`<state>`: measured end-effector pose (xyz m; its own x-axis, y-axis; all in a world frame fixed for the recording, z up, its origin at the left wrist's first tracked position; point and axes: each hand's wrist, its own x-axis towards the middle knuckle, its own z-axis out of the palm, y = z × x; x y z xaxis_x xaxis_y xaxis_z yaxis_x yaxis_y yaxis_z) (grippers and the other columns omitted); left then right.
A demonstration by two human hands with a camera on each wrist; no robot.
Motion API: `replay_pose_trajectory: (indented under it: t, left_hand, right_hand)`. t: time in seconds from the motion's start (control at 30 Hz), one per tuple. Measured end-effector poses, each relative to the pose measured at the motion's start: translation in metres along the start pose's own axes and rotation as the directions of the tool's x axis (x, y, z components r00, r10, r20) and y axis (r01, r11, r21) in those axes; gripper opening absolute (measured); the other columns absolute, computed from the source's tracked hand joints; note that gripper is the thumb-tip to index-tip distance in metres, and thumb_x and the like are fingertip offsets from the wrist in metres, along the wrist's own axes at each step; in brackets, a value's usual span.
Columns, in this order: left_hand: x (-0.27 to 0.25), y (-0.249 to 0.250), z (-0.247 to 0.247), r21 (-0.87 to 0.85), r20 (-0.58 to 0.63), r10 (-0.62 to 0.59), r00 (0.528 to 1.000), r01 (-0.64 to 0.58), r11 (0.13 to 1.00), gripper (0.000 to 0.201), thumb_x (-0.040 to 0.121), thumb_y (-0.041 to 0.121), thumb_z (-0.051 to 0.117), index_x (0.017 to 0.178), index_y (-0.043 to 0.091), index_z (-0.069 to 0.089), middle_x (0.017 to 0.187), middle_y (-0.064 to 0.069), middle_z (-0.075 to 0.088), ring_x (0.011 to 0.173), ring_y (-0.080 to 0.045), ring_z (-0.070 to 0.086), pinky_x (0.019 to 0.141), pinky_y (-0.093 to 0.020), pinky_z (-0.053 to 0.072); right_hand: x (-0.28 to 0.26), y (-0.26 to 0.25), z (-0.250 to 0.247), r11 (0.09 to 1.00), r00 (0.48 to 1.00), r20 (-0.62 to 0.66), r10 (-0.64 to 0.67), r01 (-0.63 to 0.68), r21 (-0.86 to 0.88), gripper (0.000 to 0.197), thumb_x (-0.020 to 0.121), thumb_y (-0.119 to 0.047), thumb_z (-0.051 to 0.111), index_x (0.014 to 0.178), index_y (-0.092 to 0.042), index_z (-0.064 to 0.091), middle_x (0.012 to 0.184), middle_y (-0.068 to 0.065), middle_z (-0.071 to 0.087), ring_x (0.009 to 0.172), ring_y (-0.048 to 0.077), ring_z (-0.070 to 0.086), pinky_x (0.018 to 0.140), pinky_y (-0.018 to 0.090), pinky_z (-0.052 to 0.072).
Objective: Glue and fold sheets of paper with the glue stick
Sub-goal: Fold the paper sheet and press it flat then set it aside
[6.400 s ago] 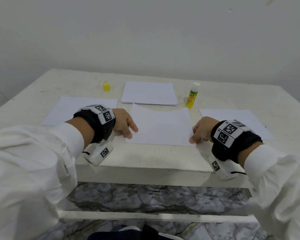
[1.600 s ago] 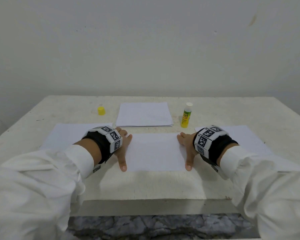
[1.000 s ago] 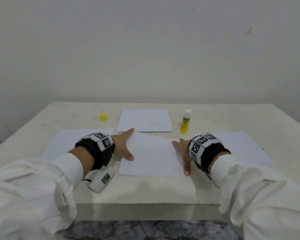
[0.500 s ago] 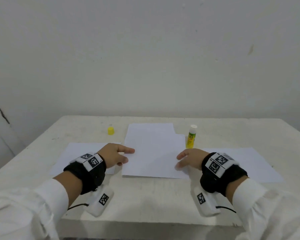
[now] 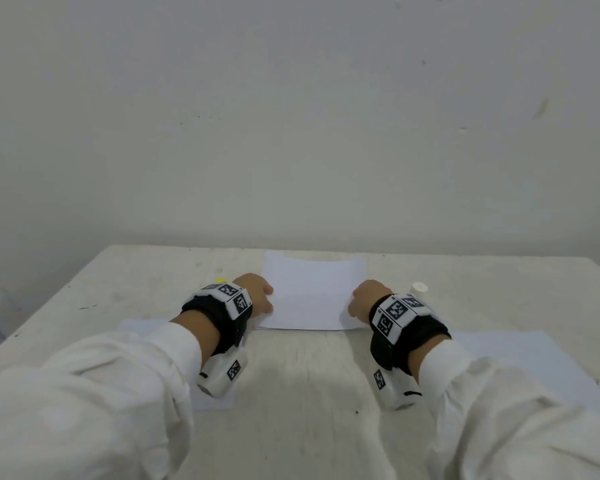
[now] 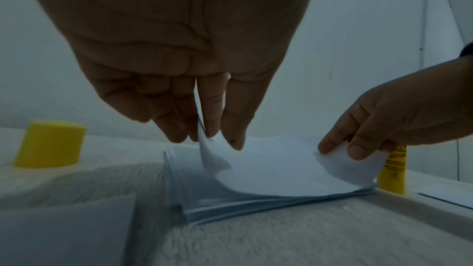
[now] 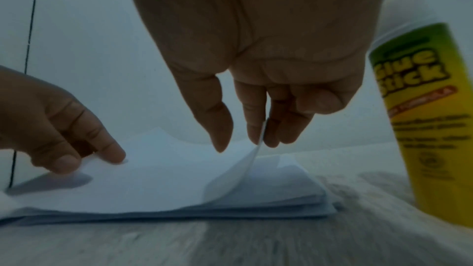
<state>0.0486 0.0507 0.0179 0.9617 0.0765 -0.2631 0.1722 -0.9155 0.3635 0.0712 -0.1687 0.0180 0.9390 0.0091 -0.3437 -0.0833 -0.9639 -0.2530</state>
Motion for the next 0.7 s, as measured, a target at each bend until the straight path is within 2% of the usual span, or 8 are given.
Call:
replay_pose_trajectory:
  t: [0.1,0.2,0.27,0.37,0.47,0.5,0.63,0.7]
  left_hand:
    - [0.018,-0.002,0.006,0.115,0.027,-0.004,1.0,0.001,0.993,0.053,0.086,0.028,0.066,0.136,0.02,0.051,0.143,0.002,0.045,0.129,-0.019,0.045,0.107,-0.028,0.036]
    - [0.027,-0.003,0.01,0.193,0.076,-0.002,0.997,-0.013,0.981,0.054,0.087,0.027,0.062,0.139,0.021,0.047,0.145,0.002,0.043,0.13,-0.019,0.045,0.107,-0.029,0.038]
    - [0.032,-0.004,0.01,0.225,0.099,0.001,0.995,-0.023,0.974,0.055,0.088,0.028,0.061,0.141,0.021,0.045,0.146,0.002,0.042,0.13,-0.019,0.045,0.106,-0.029,0.039]
    - [0.034,-0.005,0.012,0.283,0.1,-0.001,0.995,-0.028,0.959,0.052,0.089,0.032,0.059,0.139,0.024,0.048,0.144,0.003,0.043,0.13,-0.02,0.044,0.106,-0.029,0.039]
    - [0.032,-0.005,0.014,0.395,0.09,-0.011,0.996,-0.026,0.918,0.044,0.089,0.035,0.054,0.132,0.028,0.054,0.138,-0.002,0.043,0.13,-0.025,0.037,0.104,-0.033,0.038]
    - [0.031,-0.006,0.015,0.416,0.088,-0.009,0.996,-0.029,0.909,0.042,0.088,0.035,0.053,0.129,0.028,0.056,0.135,-0.003,0.042,0.128,-0.026,0.035,0.102,-0.034,0.038]
    - [0.025,-0.007,0.023,0.494,0.074,0.023,0.997,-0.057,0.868,0.039,0.091,0.03,0.044,0.129,0.024,0.052,0.131,-0.005,0.041,0.122,-0.026,0.037,0.085,-0.034,0.031]
    - [0.019,-0.002,0.026,0.486,0.068,0.023,0.997,-0.053,0.872,0.04,0.094,0.031,0.043,0.133,0.021,0.048,0.135,-0.005,0.043,0.125,-0.026,0.038,0.091,-0.034,0.031]
  right_hand:
    - [0.02,-0.007,0.002,0.991,0.997,0.037,0.065,-0.06,-0.116,0.021,0.092,-0.021,0.051,0.106,-0.01,0.061,0.11,0.008,0.06,0.111,0.026,0.059,0.087,0.031,0.045]
    - [0.05,-0.009,0.015,0.974,0.994,0.036,0.103,-0.093,-0.205,0.032,0.087,-0.027,0.057,0.113,-0.009,0.06,0.106,0.007,0.058,0.108,0.03,0.058,0.089,0.035,0.048]
    - [0.077,-0.003,0.028,0.949,0.987,0.025,0.161,-0.148,-0.28,0.045,0.077,-0.032,0.064,0.116,-0.011,0.059,0.104,0.009,0.06,0.103,0.035,0.06,0.09,0.045,0.049]
    - [0.14,0.018,0.059,0.934,0.979,0.054,0.198,-0.171,-0.313,0.04,0.07,-0.037,0.066,0.1,-0.011,0.064,0.095,0.009,0.062,0.098,0.035,0.061,0.088,0.053,0.049]
    - [0.082,-0.001,0.044,0.899,0.97,-0.011,0.244,-0.23,-0.373,0.054,0.078,-0.036,0.06,0.125,-0.009,0.055,0.129,0.016,0.048,0.112,0.043,0.05,0.091,0.055,0.044]
    - [0.075,-0.003,0.042,0.902,0.97,-0.019,0.243,-0.233,-0.363,0.055,0.082,-0.035,0.057,0.13,-0.008,0.051,0.134,0.015,0.041,0.117,0.044,0.045,0.094,0.053,0.043]
    - [0.035,-0.008,0.03,0.927,0.974,-0.054,0.219,-0.225,-0.3,0.05,0.084,-0.037,0.052,0.129,-0.015,0.046,0.132,0.01,0.036,0.123,0.035,0.038,0.101,0.049,0.038]
    - [0.013,-0.011,0.027,0.956,0.989,-0.079,0.125,-0.141,-0.258,0.037,0.089,-0.03,0.048,0.122,-0.016,0.049,0.13,0.01,0.039,0.122,0.031,0.038,0.102,0.041,0.035]
